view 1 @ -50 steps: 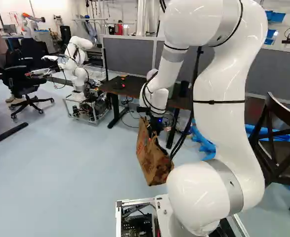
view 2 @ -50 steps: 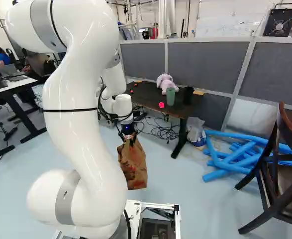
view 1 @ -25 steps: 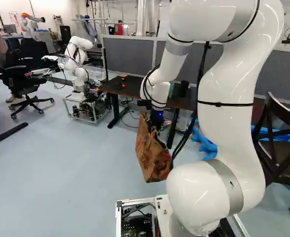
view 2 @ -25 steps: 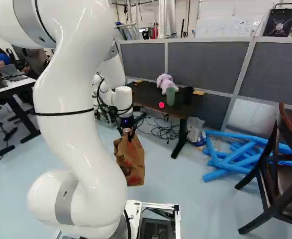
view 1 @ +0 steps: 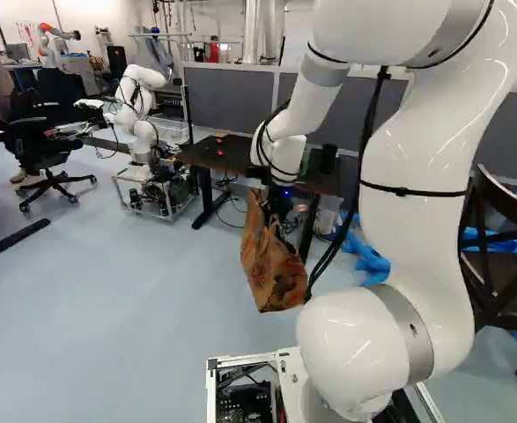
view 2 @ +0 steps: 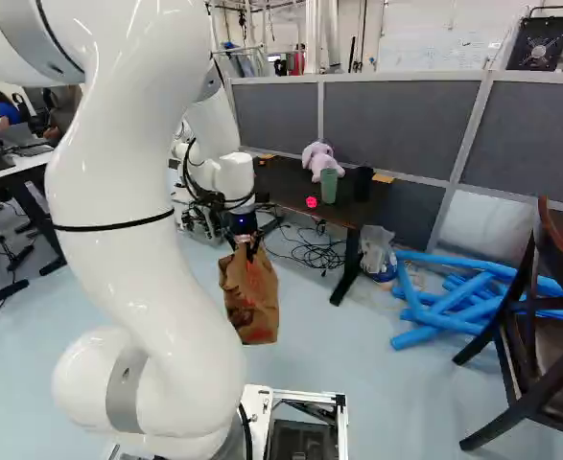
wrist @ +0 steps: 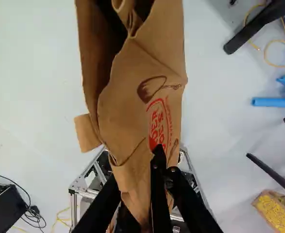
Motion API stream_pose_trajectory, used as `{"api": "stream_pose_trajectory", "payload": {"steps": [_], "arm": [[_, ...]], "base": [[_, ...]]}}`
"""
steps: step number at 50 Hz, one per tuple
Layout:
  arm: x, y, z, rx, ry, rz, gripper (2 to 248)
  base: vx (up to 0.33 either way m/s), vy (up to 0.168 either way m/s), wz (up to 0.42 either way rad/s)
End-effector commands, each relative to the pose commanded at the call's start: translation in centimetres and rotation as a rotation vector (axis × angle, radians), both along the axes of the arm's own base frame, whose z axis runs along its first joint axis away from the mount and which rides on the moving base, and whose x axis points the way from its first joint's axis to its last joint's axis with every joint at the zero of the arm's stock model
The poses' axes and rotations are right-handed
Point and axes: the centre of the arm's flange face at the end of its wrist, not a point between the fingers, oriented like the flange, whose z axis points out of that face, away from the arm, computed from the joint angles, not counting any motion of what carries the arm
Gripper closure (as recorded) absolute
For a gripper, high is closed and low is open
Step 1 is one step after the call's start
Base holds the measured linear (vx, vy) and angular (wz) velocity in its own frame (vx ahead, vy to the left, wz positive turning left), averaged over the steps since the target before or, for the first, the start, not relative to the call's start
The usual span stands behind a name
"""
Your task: Pick up the bag on the ground and place it on the table
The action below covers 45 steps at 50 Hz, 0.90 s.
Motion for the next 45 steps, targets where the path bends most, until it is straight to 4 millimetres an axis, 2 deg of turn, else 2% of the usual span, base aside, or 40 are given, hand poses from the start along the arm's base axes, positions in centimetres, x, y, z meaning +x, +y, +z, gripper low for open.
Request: {"api": "stream_pose_trajectory", "payload": {"steps": [25, 45], "arm": [[0.9, -0.5, 3.8, -0.04, -0.076, 0.071, 229], [1.1, -0.8, 6.7, -0.062, -0.033, 0.114, 229]], "base": [[0.0, 0.0, 0.0], [0.0, 0.0, 0.0]]}}
